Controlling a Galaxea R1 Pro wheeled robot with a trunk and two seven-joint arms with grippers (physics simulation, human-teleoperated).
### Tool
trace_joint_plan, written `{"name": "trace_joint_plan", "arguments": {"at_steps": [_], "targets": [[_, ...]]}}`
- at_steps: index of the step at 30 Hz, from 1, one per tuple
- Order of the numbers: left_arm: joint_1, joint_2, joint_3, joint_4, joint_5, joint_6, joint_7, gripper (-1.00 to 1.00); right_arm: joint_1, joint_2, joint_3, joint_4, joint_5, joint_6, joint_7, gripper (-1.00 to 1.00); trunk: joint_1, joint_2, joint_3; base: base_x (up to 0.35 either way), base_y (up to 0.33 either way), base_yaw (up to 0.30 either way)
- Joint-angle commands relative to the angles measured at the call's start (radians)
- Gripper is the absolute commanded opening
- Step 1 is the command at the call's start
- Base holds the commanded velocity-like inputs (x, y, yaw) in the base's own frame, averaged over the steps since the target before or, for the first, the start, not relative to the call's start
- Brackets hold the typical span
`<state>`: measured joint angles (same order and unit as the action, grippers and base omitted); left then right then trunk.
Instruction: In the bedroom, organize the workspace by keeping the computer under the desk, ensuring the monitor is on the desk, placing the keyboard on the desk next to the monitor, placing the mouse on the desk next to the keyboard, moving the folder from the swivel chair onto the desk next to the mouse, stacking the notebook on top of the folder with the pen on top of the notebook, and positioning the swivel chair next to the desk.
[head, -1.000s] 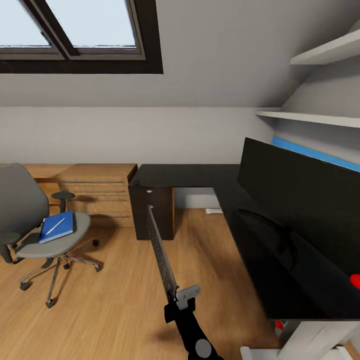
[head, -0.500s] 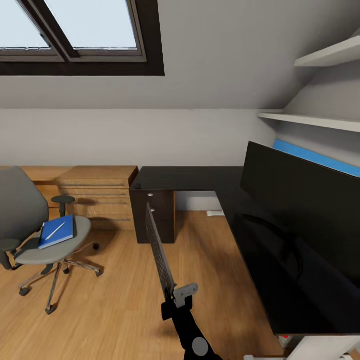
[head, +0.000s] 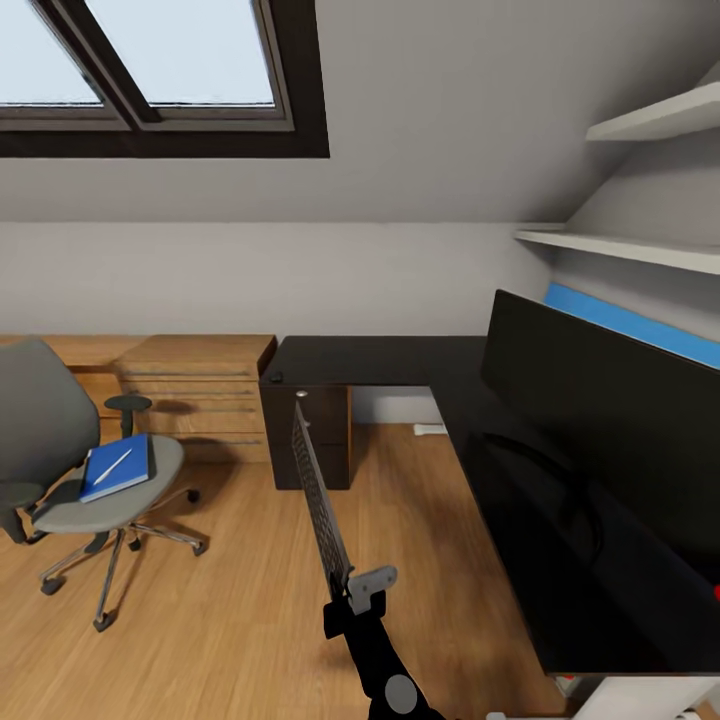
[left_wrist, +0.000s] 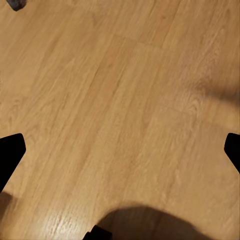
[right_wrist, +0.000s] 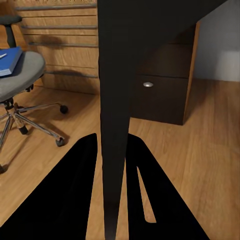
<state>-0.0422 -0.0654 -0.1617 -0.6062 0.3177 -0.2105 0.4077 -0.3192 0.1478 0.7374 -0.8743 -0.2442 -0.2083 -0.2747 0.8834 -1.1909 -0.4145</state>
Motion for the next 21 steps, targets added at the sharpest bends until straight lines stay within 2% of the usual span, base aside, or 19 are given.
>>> {"name": "trace_joint_plan", "arguments": {"at_steps": [1,16,21], "targets": [[-0.001,0.001,-0.007,0.0,0.011,-0.006,0.006,1.0,-0.001,-0.001,0.005,0.001,-0.012,-0.006,-0.003,-1.0,-0.004,0.007,0.002,0.0,0.0,0.0],[-0.001,0.002,-0.005,0.0,0.013,-0.004,0.005,1.0,-0.001,-0.003,0.005,0.001,-0.007,-0.009,-0.003,-1.0,-0.061,0.112,0.049,-0.004,0.0,0.0],[-0.001,0.002,-0.005,0.0,0.014,-0.004,0.005,1.0,-0.001,-0.004,0.005,0.001,-0.007,-0.009,-0.003,-1.0,-0.081,0.147,0.065,-0.247,0.0,0.0]]}}
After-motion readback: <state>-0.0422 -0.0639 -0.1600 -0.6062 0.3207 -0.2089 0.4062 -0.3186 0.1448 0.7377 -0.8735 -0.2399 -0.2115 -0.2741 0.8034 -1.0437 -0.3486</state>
